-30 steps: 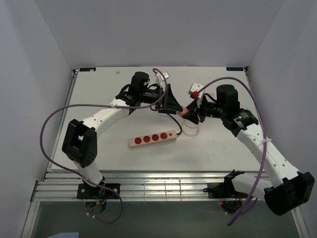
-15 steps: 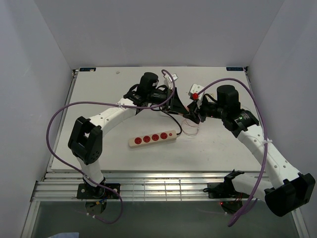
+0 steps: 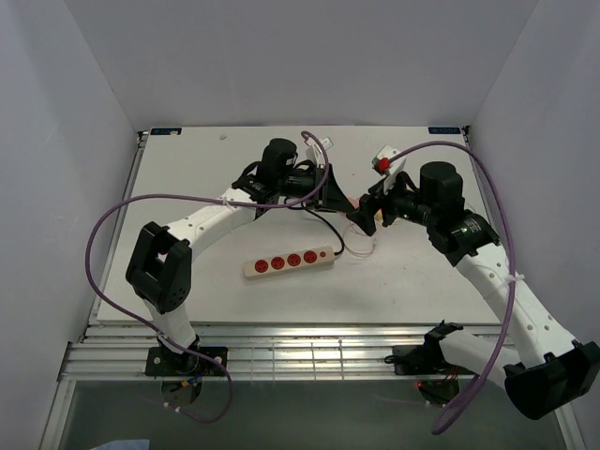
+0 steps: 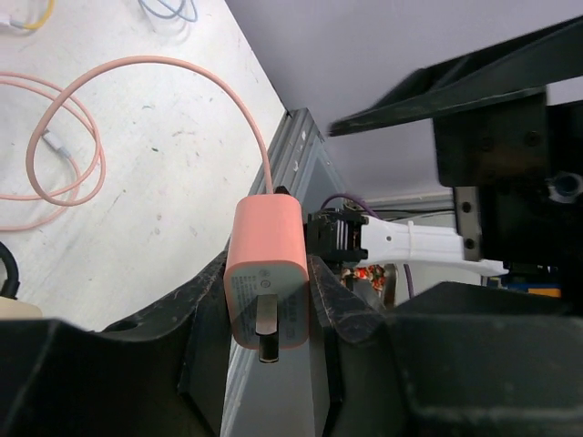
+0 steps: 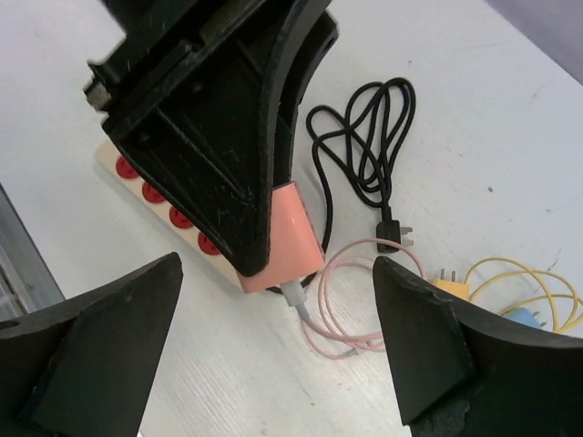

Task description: Insert the plug

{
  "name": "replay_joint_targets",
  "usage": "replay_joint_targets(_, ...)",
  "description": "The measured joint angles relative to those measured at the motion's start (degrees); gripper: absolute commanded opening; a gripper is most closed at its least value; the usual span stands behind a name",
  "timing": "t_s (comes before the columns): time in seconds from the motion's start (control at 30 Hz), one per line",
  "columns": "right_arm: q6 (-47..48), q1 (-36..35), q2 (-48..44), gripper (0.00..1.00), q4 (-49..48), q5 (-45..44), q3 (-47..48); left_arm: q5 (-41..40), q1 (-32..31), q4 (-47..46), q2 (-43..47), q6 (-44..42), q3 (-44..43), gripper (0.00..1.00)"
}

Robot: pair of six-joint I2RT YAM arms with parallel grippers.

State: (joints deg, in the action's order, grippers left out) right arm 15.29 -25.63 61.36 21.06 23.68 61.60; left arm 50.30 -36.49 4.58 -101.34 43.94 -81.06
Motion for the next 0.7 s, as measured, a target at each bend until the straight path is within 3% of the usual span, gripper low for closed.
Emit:
replay_joint_targets(0.1, -7.93, 0.00, -4.98, 0.90, -3.32, -2.78, -2.03, -2.34, 0.00, -2.69, 1.25, -0.28, 1.81, 0.00)
replay_joint_targets(0.37, -27.12, 0.02, -26.47, 0.90, -14.36, -12.79, -18.03, -5.97, 0.00, -9.18, 5.35, -1.14, 3.76, 0.00)
replay_joint_targets(0.7, -45.38, 0.13, -27.30, 0.90, -33.22, -12.59, -29.92, -5.81, 0.00, -14.01, 6.36, -1.92, 3.76, 0.00)
